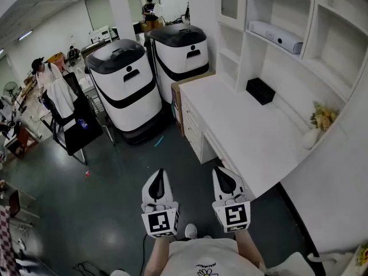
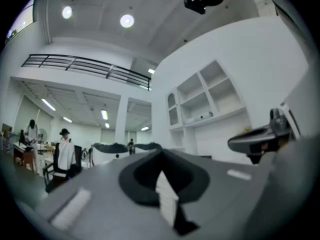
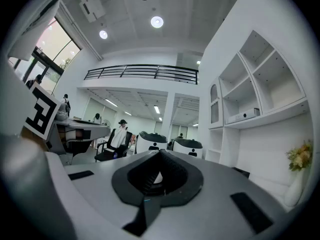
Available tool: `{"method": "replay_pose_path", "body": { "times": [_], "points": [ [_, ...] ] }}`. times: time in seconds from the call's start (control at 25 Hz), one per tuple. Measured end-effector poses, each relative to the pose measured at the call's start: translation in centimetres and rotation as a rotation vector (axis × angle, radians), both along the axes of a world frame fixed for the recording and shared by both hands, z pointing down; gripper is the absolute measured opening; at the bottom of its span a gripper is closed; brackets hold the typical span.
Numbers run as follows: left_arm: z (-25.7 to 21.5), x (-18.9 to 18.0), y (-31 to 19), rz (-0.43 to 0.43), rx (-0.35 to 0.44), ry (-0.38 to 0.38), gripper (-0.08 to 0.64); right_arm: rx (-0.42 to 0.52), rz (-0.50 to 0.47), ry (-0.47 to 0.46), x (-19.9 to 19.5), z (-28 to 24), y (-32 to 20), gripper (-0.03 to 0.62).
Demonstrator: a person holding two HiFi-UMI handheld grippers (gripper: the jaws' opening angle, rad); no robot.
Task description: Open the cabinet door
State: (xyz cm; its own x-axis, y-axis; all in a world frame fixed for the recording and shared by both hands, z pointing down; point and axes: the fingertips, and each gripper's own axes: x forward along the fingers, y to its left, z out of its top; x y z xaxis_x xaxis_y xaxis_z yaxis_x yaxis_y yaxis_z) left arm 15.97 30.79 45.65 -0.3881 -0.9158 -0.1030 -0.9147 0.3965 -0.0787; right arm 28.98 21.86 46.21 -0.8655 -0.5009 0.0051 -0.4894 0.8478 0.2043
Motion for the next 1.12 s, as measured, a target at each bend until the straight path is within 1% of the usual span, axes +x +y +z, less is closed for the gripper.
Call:
{"method": "replay_pose_path", "body": {
  "times": [0.32,0.52,0.64,0.88,1.0,1.12],
  "points": [
    [0.0,-0.3,-0.5,0.012,-0.019,-0.014,0.006,-0.002,-0.017,0.016,-1.1,0.3,0.3,-0.002],
    [0.2,-1.1,-0.5,0.009,-0.015,-0.004,0.006,-0.041,-0.018,-0.021,-1.5,0.4,-0.2,-0.002],
    [0.4,-1.8,-0.6,0.007,-0.022,-0.007,0.006,-0.056,-0.015,-0.013,-2.1,1.0,-0.5,-0.002],
    [0.6,-4.6,-0.7,-0.007,-0.011,-0.009,0.006,-0.063,-0.049,-0.003,-4.6,1.7,-0.8,-0.002],
    [0.2,-6.5,-1.1,-0.012,0.005,-0.018,0.006,-0.063,-0.043,0.004,-5.7,2.1,-1.2,0.000],
    [0.2,-8.0,-1.6,-0.019,0.022,-0.007,0.006,-0.063,-0.033,0.013,-6.3,2.3,-1.9,0.000]
  ]
}}
